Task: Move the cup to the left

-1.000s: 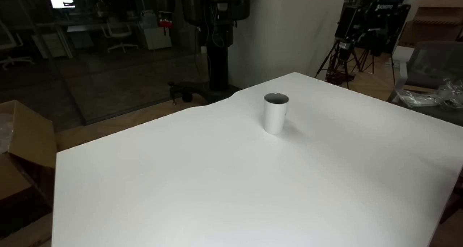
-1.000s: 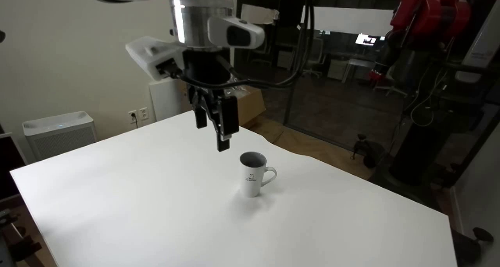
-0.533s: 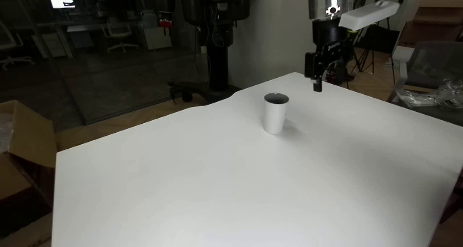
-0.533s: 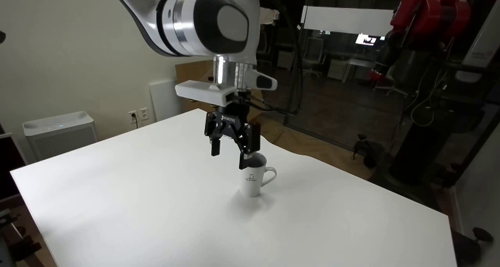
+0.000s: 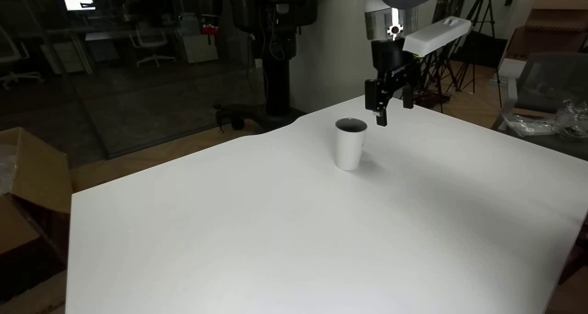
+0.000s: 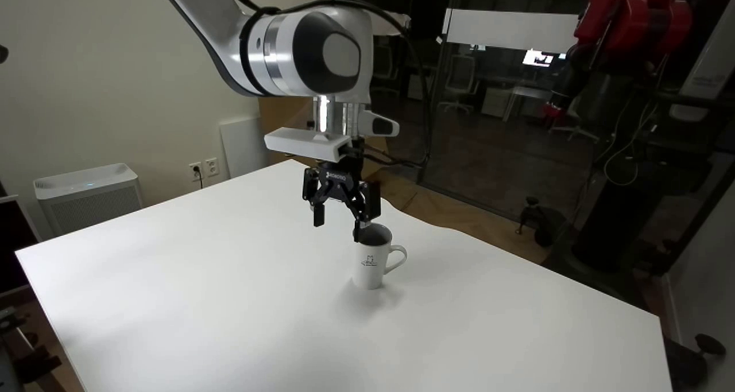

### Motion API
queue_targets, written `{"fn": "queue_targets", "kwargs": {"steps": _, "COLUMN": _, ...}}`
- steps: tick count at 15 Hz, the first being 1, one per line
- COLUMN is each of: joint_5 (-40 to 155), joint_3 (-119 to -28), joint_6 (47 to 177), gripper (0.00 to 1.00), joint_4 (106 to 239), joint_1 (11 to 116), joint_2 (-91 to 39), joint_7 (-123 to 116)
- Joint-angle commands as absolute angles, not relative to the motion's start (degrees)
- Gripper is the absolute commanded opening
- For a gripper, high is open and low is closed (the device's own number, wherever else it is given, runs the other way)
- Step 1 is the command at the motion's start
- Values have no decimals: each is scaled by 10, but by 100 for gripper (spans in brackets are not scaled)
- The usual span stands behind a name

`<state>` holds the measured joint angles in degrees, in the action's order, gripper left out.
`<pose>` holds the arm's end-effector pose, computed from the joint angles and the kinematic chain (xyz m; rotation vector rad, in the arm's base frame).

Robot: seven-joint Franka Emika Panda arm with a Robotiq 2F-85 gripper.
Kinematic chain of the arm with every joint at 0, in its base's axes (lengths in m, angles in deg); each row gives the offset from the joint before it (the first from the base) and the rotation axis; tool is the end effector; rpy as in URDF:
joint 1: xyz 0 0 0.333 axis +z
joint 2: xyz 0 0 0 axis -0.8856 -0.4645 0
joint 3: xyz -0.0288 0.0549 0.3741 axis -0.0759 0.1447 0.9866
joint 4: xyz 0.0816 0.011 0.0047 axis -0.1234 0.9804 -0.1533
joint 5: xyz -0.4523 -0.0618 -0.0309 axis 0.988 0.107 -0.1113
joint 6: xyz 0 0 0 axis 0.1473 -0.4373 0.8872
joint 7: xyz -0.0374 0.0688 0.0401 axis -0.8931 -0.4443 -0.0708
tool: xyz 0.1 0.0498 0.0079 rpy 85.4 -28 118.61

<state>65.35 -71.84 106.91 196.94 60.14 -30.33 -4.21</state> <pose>0.6467 -0.0535 0.2585 2.9811 -0.0427 -0.2054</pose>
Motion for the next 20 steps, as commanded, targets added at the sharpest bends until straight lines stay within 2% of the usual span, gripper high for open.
{"fn": "queue_targets", "kwargs": {"steps": 1, "joint_5": 651, "joint_3": -723, "joint_6": 1172, "gripper": 100, "joint_4": 1959, "joint_1": 611, "joint_2": -324, "joint_7": -50}}
{"fn": "queue_targets", "kwargs": {"steps": 3, "joint_5": 612, "joint_3": -710, "joint_6": 1213, "gripper": 100, "joint_4": 1942, "joint_1": 604, "joint_2": -347, "joint_7": -29}}
{"fn": "queue_targets", "kwargs": {"steps": 10, "joint_5": 586, "joint_3": -710, "joint_6": 1220, "gripper": 100, "joint_4": 1945, "joint_1": 608, "joint_2": -356, "joint_7": -11}}
{"fn": "queue_targets", "kwargs": {"steps": 15, "joint_5": 490, "joint_3": -657, "joint_6": 1141, "gripper": 100, "joint_4": 1875, "joint_1": 544, "joint_2": -405, "joint_7": 150}}
{"fn": "queue_targets", "kwargs": {"steps": 20, "joint_5": 513, "joint_3": -686, "joint_6": 1077, "gripper": 100, "joint_4": 1797, "joint_1": 540, "joint_2": -460, "joint_7": 164}}
